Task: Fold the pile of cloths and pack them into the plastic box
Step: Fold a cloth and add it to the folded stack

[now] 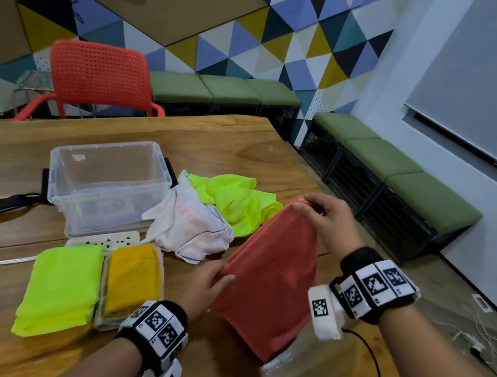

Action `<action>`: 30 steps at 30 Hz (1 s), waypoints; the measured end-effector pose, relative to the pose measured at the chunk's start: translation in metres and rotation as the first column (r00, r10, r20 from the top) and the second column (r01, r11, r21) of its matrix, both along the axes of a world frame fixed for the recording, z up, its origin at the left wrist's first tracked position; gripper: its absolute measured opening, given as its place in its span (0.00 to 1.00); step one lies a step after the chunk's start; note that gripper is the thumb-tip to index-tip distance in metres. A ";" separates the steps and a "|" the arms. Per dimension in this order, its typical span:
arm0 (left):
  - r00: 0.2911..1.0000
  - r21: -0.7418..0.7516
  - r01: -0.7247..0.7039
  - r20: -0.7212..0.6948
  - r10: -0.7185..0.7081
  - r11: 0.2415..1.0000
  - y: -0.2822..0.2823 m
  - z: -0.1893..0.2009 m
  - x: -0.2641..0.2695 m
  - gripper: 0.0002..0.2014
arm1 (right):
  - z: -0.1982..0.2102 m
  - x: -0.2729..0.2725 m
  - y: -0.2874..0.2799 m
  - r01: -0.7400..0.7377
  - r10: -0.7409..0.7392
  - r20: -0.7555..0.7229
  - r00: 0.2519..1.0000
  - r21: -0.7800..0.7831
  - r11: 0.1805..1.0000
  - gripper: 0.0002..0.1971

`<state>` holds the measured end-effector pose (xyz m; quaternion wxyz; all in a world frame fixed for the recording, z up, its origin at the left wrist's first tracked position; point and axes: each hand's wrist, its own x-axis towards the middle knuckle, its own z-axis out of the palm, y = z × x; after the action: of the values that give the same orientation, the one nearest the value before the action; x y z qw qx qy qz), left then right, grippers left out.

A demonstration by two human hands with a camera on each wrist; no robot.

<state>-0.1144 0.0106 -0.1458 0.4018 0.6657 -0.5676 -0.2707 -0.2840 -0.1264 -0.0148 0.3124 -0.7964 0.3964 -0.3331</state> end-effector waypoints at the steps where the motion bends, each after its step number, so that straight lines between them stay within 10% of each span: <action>1: 1.000 0.017 -0.002 0.001 0.002 1.000 0.002 -0.001 0.000 0.04 | 0.003 -0.006 -0.003 0.040 -0.041 -0.020 0.999 -0.022 0.999 0.07; 10: 1.000 -0.093 0.007 0.031 -0.004 0.996 0.004 0.022 0.018 0.11 | -0.006 -0.061 -0.005 0.290 -0.291 -0.029 0.956 -0.015 0.957 0.10; 19: 0.993 -0.322 -0.111 -0.012 0.113 0.940 0.009 0.088 0.042 0.10 | 0.010 -0.095 0.017 0.262 -0.262 -0.055 0.963 -0.011 0.965 0.02; 24: 0.970 -0.392 -0.043 0.204 0.133 0.919 0.002 0.115 0.055 0.12 | 0.030 -0.092 0.009 0.202 -0.200 -0.146 0.969 0.000 0.979 0.04; 30: 0.627 0.241 -0.076 0.766 -0.142 0.967 -0.028 0.078 0.064 0.16 | -0.032 -0.049 -0.004 0.148 -0.139 -0.619 0.773 -0.037 0.988 0.09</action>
<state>-0.0500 -0.0169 -0.0673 0.0248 0.7514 -0.6585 -0.0336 -0.3330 -0.1308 -0.0472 0.1441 -0.8267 0.5389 -0.0732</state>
